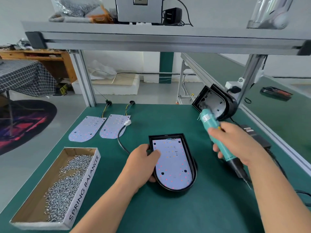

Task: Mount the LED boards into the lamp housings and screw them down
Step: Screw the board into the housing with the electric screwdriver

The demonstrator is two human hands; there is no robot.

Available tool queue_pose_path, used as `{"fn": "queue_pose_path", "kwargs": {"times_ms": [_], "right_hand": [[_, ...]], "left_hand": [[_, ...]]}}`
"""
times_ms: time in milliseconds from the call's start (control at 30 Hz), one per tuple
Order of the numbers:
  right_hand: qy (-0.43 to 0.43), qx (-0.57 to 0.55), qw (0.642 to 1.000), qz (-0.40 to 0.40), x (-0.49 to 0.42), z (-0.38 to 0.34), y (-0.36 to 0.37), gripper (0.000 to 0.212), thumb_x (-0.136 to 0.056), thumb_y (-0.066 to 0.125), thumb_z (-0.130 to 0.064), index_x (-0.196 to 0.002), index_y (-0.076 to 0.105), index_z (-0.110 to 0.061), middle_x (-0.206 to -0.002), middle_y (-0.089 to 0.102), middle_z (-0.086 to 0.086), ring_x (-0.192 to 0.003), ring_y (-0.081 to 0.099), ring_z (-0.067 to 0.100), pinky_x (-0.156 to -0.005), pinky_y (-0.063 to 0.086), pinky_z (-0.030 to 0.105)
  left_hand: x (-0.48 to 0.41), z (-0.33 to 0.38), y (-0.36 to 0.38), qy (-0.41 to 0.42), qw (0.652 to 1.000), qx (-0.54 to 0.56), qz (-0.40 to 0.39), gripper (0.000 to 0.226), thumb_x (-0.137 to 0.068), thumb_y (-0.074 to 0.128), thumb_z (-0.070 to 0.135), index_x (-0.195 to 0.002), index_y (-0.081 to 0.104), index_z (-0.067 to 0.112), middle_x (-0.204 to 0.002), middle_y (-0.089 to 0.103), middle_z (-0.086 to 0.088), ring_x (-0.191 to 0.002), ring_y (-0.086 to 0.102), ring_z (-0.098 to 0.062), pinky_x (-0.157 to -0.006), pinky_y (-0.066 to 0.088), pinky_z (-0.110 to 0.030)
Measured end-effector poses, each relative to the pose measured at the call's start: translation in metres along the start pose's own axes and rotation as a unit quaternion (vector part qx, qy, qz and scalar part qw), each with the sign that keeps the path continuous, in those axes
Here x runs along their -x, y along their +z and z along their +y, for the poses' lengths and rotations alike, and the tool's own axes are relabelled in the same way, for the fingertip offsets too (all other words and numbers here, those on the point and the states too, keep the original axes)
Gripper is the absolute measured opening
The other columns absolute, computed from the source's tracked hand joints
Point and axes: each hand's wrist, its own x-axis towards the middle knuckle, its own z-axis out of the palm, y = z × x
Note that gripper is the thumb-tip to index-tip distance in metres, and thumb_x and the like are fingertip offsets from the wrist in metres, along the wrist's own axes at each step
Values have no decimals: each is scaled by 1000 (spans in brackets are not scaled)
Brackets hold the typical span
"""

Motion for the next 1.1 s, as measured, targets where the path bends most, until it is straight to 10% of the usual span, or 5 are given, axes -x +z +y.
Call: {"fn": "queue_pose_path", "kwargs": {"times_ms": [233, 500, 633, 833, 1100], "right_hand": [[-15, 332, 943, 29, -2, 5, 13, 27, -96, 66, -51, -92, 59, -25, -82, 67, 0, -64, 68, 19, -66, 58, 44], [-125, 548, 825, 62, 0, 0, 28, 48, -100, 66, -50, -138, 59, -20, -135, 57, -3, -130, 46, 25, -102, 47, 37], [-199, 347, 915, 39, 15, -21, 53, 23, -107, 51, -36, -117, 68, -23, -114, 67, -8, -105, 64, 21, -87, 49, 39], [-109, 386, 913, -74, 26, -23, 71, 59, -101, 36, -73, -85, 46, -18, -80, 59, 2, -78, 57, 25, -75, 49, 46], [-24, 63, 992, -105, 18, -14, 89, 26, -86, 73, -24, -111, 67, -26, -104, 76, -10, -99, 72, 12, -92, 59, 40]], "left_hand": [[0, -1, -3, 19, 999, -42, 7, 29, -85, 50, 41, -96, 65, 19, -87, 71, -10, -56, 69, -19, -65, 66, -46], [-2, -3, -4, 64, 986, -136, 70, 17, -96, 57, 37, -94, 60, 21, -69, 55, 6, -57, 53, -17, -57, 52, -40], [1, -2, -9, 73, 924, -341, 158, 42, -92, 58, 58, -127, 59, 33, -112, 51, 11, -104, 55, -18, -74, 42, -34], [-6, -5, -27, 12, 941, -280, 189, 97, -87, 69, 64, -162, 31, 16, -169, 13, -15, -151, 16, -33, -118, 32, -49], [-9, -4, -9, 51, 991, 29, 119, 71, -87, 61, 5, -151, 48, 32, -112, 67, 23, -94, 67, -14, -77, 52, -28]]}}
